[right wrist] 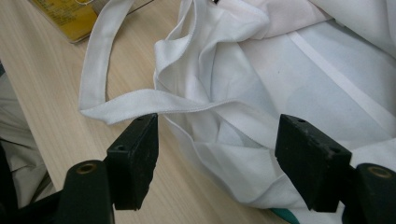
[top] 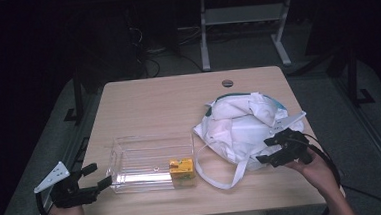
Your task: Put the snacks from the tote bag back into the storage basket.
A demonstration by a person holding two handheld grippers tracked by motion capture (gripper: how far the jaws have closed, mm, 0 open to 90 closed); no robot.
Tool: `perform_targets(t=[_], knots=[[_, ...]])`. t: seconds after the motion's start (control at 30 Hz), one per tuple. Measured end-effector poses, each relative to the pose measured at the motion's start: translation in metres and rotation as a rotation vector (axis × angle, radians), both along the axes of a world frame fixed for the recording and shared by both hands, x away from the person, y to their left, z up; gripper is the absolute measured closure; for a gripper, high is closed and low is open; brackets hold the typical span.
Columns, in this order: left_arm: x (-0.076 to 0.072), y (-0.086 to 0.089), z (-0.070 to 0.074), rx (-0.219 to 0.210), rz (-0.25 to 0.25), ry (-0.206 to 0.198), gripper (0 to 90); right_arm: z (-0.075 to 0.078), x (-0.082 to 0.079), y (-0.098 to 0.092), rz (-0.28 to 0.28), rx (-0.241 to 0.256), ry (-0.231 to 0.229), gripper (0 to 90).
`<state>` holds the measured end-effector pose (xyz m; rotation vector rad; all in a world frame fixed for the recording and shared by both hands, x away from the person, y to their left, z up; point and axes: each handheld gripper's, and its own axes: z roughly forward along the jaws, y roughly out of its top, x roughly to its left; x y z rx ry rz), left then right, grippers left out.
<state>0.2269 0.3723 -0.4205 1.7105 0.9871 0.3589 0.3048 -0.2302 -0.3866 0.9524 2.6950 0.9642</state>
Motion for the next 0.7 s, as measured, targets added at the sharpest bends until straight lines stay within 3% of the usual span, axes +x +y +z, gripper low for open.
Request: perform_targets(t=[0.5, 0.7], knots=[[0.000, 0.000, 0.000, 0.009, -0.011, -0.001, 12.7, -0.015, -0.012, -0.007, -0.029, 0.011, 0.008, 29.8], [0.001, -0.001, -0.001, 0.005, -0.015, -0.003, 12.8, -0.017, -0.017, -0.008, -0.037, 0.031, -0.012, 29.6]])
